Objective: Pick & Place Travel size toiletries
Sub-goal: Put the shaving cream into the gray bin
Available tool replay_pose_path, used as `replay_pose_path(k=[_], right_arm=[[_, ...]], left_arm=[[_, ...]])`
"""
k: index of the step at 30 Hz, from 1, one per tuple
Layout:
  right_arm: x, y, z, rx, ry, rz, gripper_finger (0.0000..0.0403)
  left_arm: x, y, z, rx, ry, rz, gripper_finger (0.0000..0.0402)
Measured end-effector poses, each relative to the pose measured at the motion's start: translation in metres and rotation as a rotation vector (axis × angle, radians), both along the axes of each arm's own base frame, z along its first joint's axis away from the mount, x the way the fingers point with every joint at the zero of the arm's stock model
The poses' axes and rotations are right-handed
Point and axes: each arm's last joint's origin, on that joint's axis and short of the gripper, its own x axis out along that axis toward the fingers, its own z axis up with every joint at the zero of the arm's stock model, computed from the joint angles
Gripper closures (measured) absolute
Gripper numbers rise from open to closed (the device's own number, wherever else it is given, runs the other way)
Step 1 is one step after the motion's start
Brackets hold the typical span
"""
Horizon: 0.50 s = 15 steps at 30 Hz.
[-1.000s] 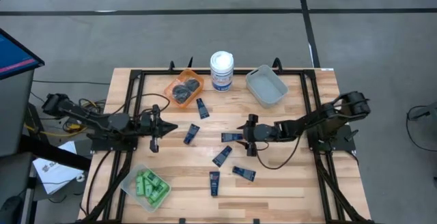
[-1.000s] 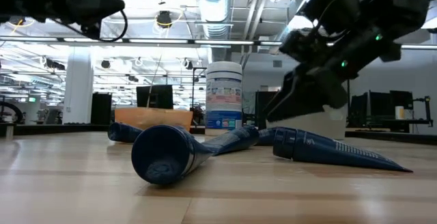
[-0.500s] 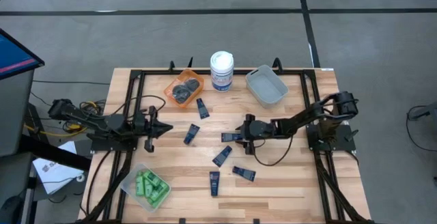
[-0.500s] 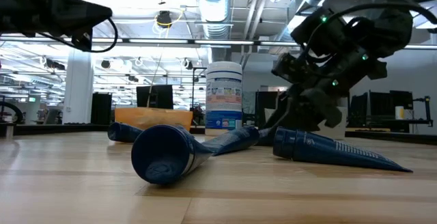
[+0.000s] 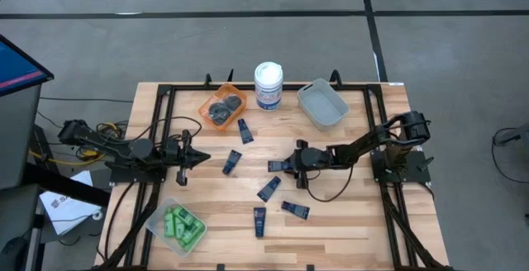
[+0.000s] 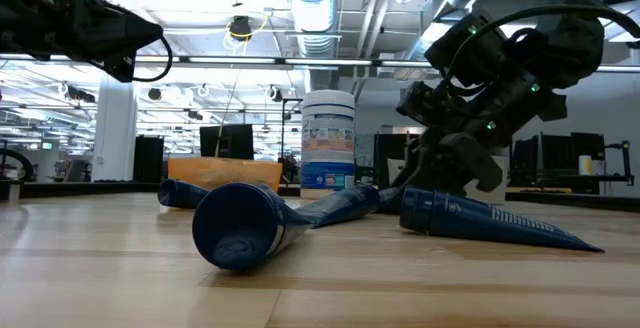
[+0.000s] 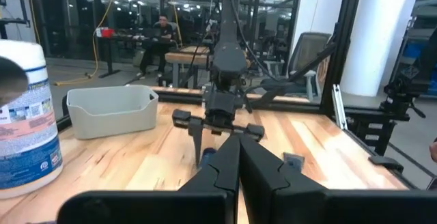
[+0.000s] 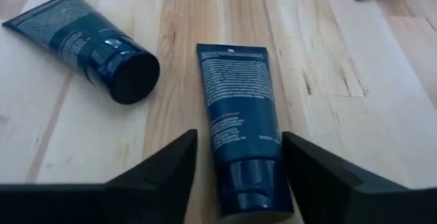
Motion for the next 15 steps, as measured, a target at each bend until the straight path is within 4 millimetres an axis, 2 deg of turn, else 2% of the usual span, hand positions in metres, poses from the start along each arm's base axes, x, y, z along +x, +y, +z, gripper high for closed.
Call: replay_pose_path(k=[7,10,15], right_arm=[[0.0,0.0,0.0,-0.008,0.005,0.011,0.0292],[0.0,-0.001,0.0,-0.011,0.005,0.007,0.0293],[-0.001,-0.001,0.0,-0.012,0.006,0.004,0.0287]], left_arm=[[-0.004,0.003,0.007,-0.002,-0.05,0.076,0.0401],[-0.007,0.005,0.013,0.027,-0.096,0.094,0.0401],[-0.012,0.005,0.009,0.055,-0.072,0.042,0.0401]])
